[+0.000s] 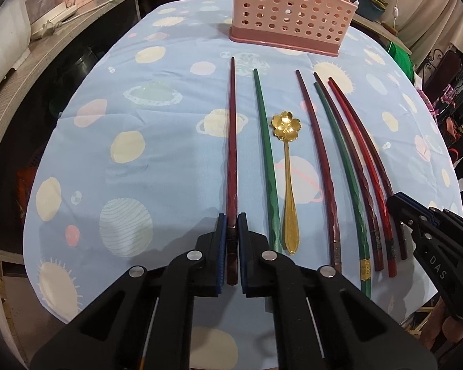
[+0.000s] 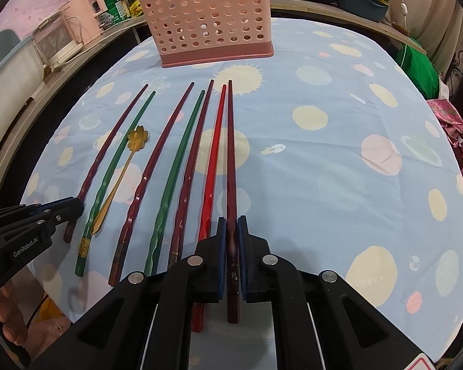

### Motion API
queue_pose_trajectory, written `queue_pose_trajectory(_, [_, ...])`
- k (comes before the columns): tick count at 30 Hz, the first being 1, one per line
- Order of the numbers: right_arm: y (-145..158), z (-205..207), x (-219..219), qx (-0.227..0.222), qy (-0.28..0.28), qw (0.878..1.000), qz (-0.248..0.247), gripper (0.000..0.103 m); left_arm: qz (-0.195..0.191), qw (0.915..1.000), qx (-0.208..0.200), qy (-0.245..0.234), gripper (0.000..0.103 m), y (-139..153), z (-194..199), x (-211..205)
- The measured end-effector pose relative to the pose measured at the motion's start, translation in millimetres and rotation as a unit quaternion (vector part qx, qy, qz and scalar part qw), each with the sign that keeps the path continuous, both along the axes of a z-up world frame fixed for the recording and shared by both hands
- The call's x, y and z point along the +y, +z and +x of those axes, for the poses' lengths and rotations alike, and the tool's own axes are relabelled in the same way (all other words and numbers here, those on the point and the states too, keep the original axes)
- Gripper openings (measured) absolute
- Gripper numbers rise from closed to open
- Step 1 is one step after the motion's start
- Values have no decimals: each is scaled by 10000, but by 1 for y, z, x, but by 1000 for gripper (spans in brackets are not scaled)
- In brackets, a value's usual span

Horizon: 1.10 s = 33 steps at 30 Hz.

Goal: Organize utensils
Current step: 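Grasp a dark red chopstick with left gripper while right grasps another dark red chopstick, then lift and carry both dark red chopsticks toward the pink basket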

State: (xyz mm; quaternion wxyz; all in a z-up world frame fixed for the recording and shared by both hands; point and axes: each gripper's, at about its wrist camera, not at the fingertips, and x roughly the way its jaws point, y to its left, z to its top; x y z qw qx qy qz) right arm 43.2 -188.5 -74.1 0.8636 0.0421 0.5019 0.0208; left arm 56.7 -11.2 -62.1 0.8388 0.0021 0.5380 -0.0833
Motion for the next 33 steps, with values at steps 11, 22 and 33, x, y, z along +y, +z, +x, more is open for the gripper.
queue_pose_trajectory(11, [31, 4, -4, -328, -44, 9994, 42, 7, -173, 9993, -309, 123, 7, 36, 6, 10])
queue_pose_trajectory(22, [89, 21, -11, -963, -55, 9952, 162, 7, -309, 9958, -821, 271, 7, 87, 20, 20])
queue_pose_trajectory(33, [140, 49, -15, -1538, 0, 9881, 37, 7, -484, 9893, -1304, 450, 7, 138, 49, 30])
